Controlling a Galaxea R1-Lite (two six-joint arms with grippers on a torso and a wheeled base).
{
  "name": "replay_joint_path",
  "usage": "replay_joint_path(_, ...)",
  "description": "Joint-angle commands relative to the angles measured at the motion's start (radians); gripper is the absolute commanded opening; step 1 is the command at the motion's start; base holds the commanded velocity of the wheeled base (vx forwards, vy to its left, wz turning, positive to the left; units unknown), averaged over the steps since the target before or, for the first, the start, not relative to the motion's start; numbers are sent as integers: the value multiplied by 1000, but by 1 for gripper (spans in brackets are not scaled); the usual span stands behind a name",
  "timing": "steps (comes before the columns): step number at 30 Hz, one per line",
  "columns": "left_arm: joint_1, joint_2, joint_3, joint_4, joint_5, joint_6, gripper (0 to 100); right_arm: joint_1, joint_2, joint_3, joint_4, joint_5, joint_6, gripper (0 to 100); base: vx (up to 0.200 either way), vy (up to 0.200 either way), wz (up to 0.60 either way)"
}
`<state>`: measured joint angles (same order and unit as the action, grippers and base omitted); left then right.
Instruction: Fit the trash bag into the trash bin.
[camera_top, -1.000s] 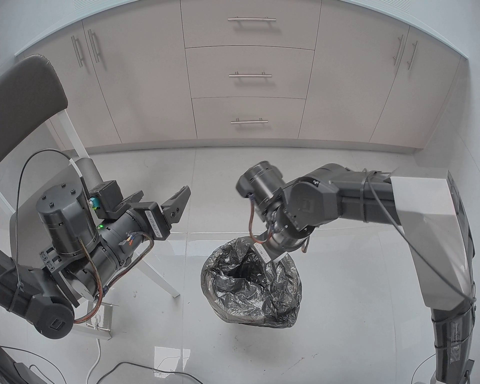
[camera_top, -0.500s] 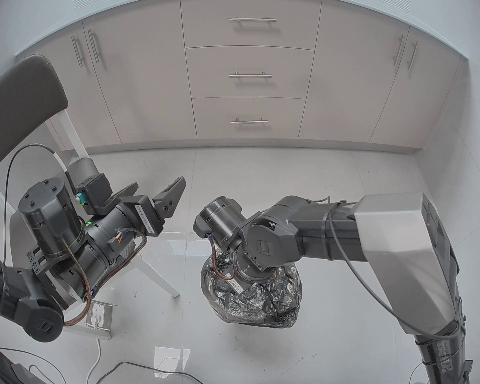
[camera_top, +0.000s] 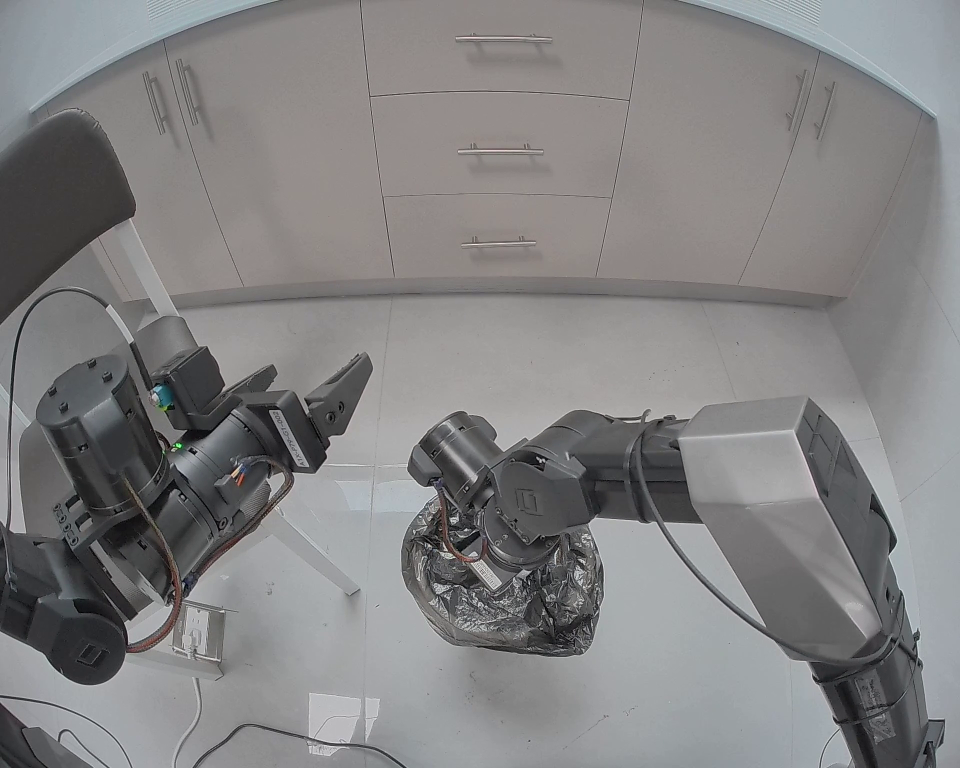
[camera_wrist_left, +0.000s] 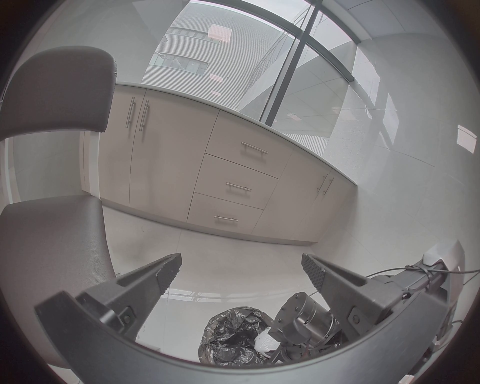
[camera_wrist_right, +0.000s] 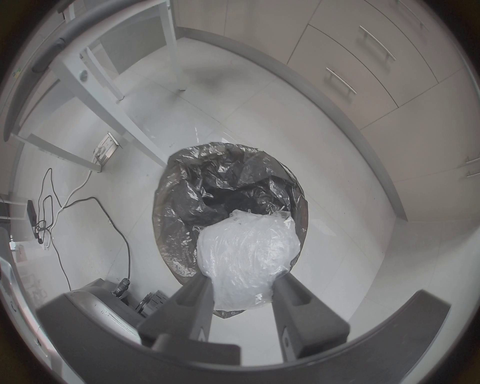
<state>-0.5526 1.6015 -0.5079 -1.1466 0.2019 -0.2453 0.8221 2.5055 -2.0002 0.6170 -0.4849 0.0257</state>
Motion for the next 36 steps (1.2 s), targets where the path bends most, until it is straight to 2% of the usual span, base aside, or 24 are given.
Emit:
replay_joint_path(1,0,5,0,-1,1,0,100,-12,27,0,-2,0,2,0,0,0,0)
replay_joint_path(6,0,5,0,-1,1,0,100,-17,42,0,-49,0,-6,0,0,0,0)
replay_joint_path(18,0,8,2,-1,1,0,100,-18,38,0,-51,-3,-18,0,0,0,0)
replay_joint_path(19,0,8,2,-1,1,0,100,-18,38,0,-53,-4,-17,100,0,0,0)
replay_joint_path(36,0,5,2,-2,1,0,100,-18,39,0,-57,-12,-12,100,0,0,0)
